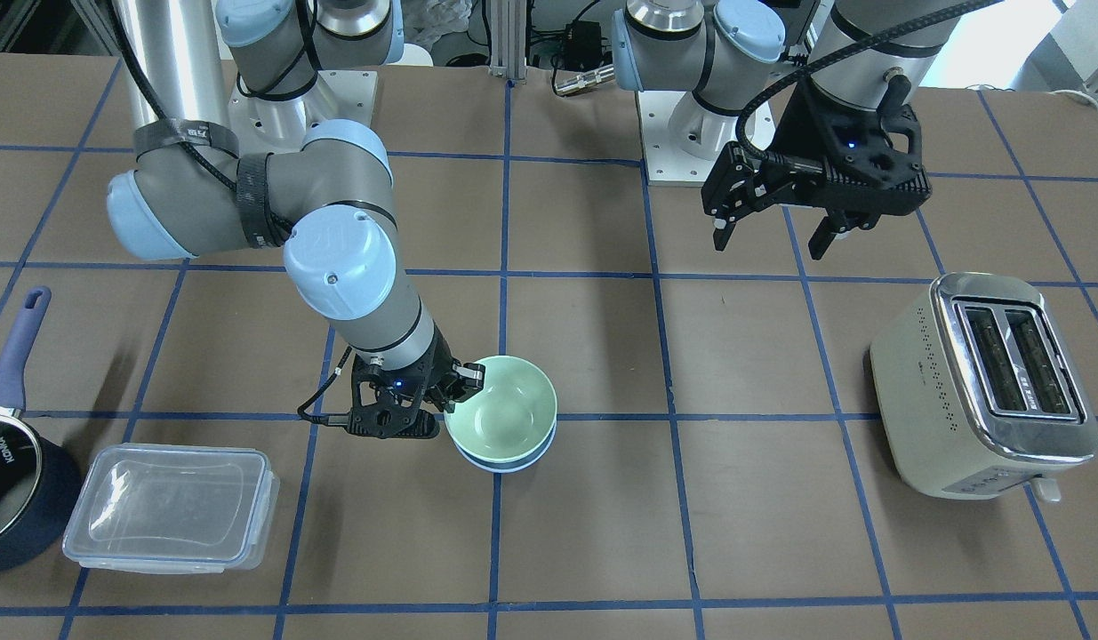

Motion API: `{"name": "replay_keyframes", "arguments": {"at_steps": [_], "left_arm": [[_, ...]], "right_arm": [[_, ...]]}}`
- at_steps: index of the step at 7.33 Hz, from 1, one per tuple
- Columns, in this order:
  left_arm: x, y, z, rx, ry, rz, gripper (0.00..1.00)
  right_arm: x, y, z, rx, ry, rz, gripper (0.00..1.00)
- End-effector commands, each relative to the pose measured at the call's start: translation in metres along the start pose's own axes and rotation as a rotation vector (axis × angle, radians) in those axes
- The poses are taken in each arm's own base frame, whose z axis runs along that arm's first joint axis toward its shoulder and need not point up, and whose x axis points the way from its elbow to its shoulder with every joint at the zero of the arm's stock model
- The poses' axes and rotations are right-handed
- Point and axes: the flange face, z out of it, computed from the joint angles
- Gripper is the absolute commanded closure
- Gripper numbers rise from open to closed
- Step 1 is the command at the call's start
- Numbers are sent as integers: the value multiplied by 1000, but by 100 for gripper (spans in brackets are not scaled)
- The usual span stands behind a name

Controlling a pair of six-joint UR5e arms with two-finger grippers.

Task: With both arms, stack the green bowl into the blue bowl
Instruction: 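Lower the pale green bowl into the light blue bowl and open the right gripper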

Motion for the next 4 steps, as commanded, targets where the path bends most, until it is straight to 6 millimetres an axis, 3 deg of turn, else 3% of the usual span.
{"name": "replay_keyframes", "arguments": {"at_steps": [1,2,3,4], "left_arm": [[0,0,1,-1,2,-2,0],[0,0,1,-2,-3,1,0],[0,0,1,-1,0,1,0],[0,0,1,-1,0,1,0]], "right_arm": [[1,-3,9,-1,4,-1,17],[0,-4,9,1,5,-6,3],[-1,-5,3,12,5,-15,1],[2,-13,-17,39,4,-26,0]]}}
